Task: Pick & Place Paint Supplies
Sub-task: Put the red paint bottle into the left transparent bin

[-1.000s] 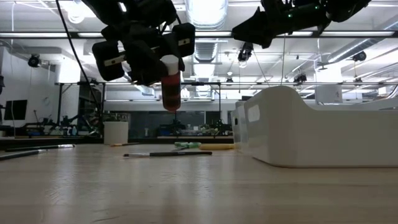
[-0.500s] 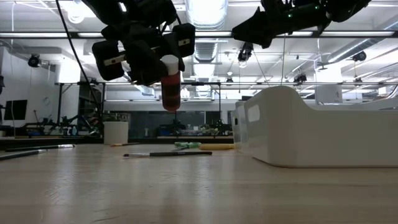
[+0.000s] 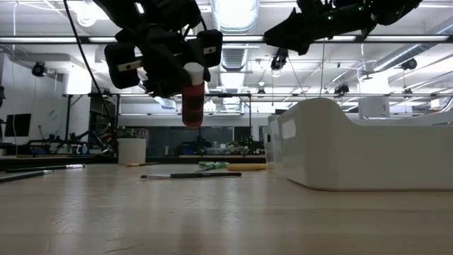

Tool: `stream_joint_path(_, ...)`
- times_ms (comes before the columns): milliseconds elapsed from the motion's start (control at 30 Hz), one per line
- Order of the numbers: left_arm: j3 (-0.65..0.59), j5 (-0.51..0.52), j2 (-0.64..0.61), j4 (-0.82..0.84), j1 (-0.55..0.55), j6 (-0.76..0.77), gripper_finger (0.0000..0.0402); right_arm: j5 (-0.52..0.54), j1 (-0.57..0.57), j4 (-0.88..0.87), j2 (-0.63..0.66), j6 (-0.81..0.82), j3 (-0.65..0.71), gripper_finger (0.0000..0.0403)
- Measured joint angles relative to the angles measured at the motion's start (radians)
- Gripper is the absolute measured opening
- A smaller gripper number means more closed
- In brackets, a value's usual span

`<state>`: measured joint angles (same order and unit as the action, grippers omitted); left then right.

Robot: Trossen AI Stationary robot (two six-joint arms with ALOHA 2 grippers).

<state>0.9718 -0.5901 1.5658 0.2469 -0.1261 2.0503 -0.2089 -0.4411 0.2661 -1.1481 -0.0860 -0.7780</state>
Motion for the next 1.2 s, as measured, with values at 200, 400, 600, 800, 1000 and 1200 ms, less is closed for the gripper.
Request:
stream_joint_path(200, -0.002, 0.019, 0.0, -0.048, 0.004, 0.002, 0.0118, 0.0, 0.0, 0.0, 0.0, 0.0, 0.0, 0.0217)
stream_joint_path(400, -0.002, 0.116, 0.0, -0.101, 0.006, 0.014, 0.0118, 0.0, 0.0, 0.0, 0.0, 0.0, 0.0, 0.0217)
stream_joint_path(600, -0.002, 0.138, 0.0, -0.099, 0.01, 0.154, 0.0119, 0.0, 0.0, 0.0, 0.0, 0.0, 0.0, 0.0217)
stream_joint_path(800, -0.002, 0.139, 0.0, -0.119, 0.0, 0.204, 0.0119, 0.0, 0.0, 0.0, 0.0, 0.0, 0.0, 0.0217)
stream_joint_path(1000, -0.051, -0.051, 0.0, -0.279, -0.068, 0.21, 0.0119, 0.0, 0.0, 0.0, 0.0, 0.0, 0.0, 0.0217)
stream_joint_path(1200, -0.091, -0.172, 0.001, -0.338, -0.128, 0.21, 0.0119, 0.0, 0.0, 0.0, 0.0, 0.0, 0.0, 0.0217)
